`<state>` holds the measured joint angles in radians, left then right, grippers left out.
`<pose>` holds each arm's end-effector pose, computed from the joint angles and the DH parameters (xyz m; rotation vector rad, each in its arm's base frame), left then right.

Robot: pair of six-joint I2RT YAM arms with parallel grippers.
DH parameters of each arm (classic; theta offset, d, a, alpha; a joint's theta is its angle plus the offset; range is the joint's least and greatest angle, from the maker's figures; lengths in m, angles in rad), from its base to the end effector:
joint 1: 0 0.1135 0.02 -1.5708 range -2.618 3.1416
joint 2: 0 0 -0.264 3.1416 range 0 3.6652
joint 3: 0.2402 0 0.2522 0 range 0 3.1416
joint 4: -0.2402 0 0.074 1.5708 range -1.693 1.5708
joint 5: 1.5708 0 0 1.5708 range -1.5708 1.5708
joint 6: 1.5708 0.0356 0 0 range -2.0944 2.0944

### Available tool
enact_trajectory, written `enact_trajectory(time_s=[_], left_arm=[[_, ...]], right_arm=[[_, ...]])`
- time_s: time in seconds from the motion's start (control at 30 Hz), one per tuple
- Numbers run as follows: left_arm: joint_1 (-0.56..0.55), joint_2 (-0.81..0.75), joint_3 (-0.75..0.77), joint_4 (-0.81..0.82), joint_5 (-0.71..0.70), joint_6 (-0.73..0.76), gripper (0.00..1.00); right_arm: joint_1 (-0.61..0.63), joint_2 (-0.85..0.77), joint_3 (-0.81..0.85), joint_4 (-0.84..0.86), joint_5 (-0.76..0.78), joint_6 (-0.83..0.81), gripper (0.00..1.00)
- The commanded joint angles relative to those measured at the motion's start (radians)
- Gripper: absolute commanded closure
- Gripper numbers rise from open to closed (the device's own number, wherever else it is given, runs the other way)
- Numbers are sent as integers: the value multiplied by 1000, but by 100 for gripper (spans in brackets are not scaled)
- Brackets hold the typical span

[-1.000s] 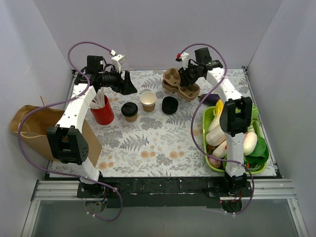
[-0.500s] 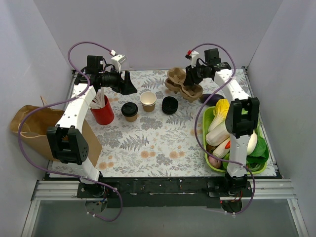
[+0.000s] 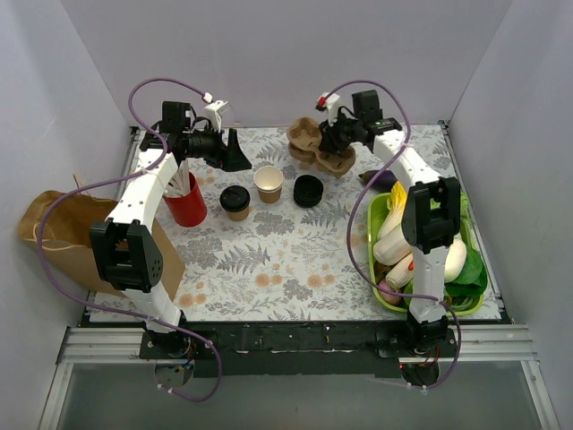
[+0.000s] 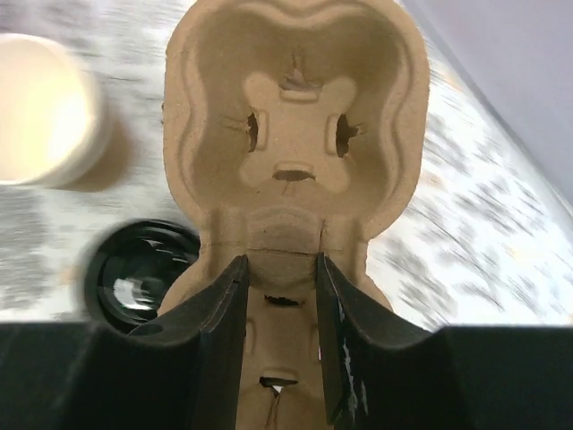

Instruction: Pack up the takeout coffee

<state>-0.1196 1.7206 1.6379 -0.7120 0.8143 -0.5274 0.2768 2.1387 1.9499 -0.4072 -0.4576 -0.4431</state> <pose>0.3716 -0.0707 0.3439 -0.0704 2.3950 -1.2715 0.4781 0.1522 0.2896 -0.9858 1.8809 0.3963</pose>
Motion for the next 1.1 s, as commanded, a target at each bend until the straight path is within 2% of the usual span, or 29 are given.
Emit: enact_trajectory(time_s=[0.0,0.03,0.07,0.17,0.27,0.3,0.4,0.47,0.57,0.63,0.67,0.77,0.87,0.93,0.97,1.0,1.03,1.07], left_arm=[[5,-16,49,16,29,-3,29],[5,-18,50,16,29,-3,29],[6,-18,51,16,28,-2,29],[6,-18,50,9,26,1,29],[6,-15,46,8,34,0,29],[6,-13,46,9,36,-2,29],[6,-4,49,11,37,-6,29],[6,0,53,17,40,-9,29],[6,4,54,22,48,-14,29],[6,10,54,20,54,-20,29],[6,10,53,22,65,-26,29],[5,14,43,48,91,-68,29],[-3,34,45,98,105,-152,31],[-17,49,49,144,114,-189,31],[-21,62,51,160,118,-218,31],[-29,71,63,184,123,-227,30],[-32,80,77,190,126,-235,30],[-35,98,91,192,128,-241,30]], right_arm=[[12,-41,73,-116,-250,-29,99],[-13,-25,87,-107,-280,37,99],[-25,-11,96,-105,-183,97,99],[-28,-26,40,-32,51,63,99],[-124,-31,30,53,-172,258,99],[-131,-23,30,65,-150,336,99],[-113,-22,37,47,-113,249,99],[-114,-14,44,39,-121,256,99],[-96,-11,50,19,-50,192,99],[-119,-8,52,68,-84,278,99],[-152,-3,43,94,-139,391,99],[-127,18,98,19,-57,302,99],[-175,-17,61,189,-162,499,99],[-128,-11,111,80,-72,309,99],[-119,-4,119,90,-49,304,99],[-145,0,113,126,-109,474,99],[-172,7,98,184,-201,516,99],[-131,18,136,95,-129,386,99]])
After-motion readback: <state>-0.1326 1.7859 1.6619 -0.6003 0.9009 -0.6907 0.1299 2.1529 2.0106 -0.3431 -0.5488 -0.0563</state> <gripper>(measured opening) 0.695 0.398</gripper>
